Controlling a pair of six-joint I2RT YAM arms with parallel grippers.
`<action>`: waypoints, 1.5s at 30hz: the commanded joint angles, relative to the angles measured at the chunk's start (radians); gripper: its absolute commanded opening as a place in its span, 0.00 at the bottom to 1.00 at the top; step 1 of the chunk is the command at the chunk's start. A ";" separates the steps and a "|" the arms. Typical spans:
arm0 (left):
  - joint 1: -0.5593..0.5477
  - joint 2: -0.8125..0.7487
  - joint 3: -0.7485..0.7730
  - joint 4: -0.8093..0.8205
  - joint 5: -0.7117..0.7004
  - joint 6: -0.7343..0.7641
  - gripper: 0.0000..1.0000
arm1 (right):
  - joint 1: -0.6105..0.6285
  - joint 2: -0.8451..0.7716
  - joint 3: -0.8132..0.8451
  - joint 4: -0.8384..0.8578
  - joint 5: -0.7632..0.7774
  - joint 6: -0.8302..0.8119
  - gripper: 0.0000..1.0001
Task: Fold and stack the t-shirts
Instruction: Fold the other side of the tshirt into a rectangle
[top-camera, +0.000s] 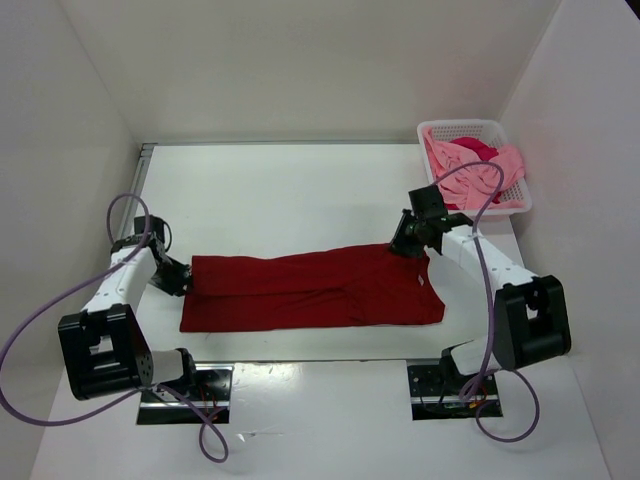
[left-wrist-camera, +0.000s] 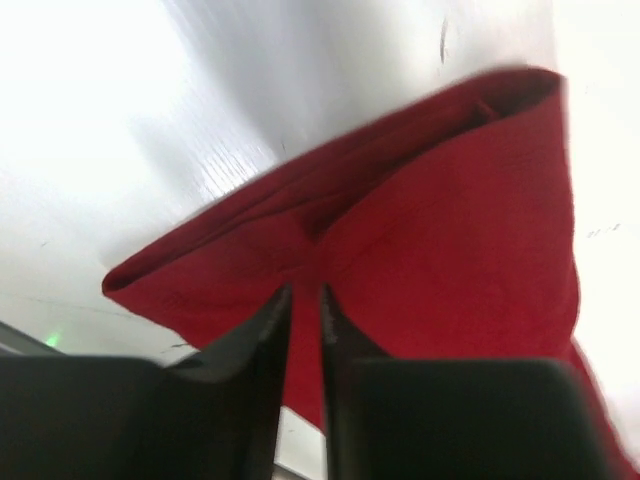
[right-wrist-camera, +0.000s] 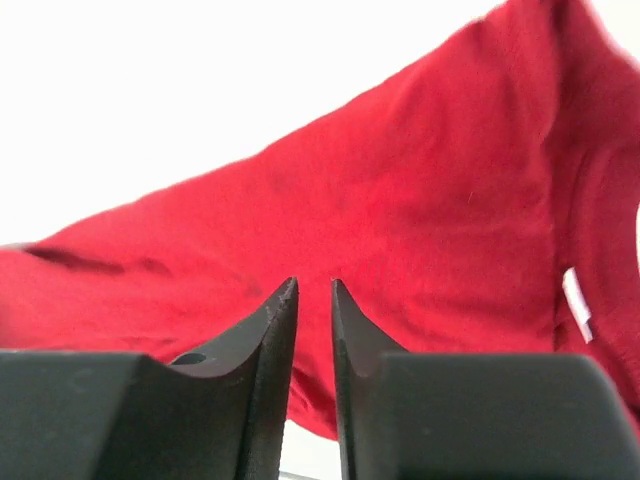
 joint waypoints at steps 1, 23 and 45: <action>0.041 0.009 -0.014 0.045 0.017 0.000 0.27 | -0.038 0.033 0.093 -0.002 0.049 -0.031 0.26; -0.144 0.300 0.057 0.550 0.232 0.032 0.33 | -0.198 0.276 0.212 0.030 0.210 -0.109 0.20; 0.087 0.145 -0.027 0.553 0.301 0.060 0.36 | -0.226 0.169 0.186 0.050 0.239 -0.070 0.39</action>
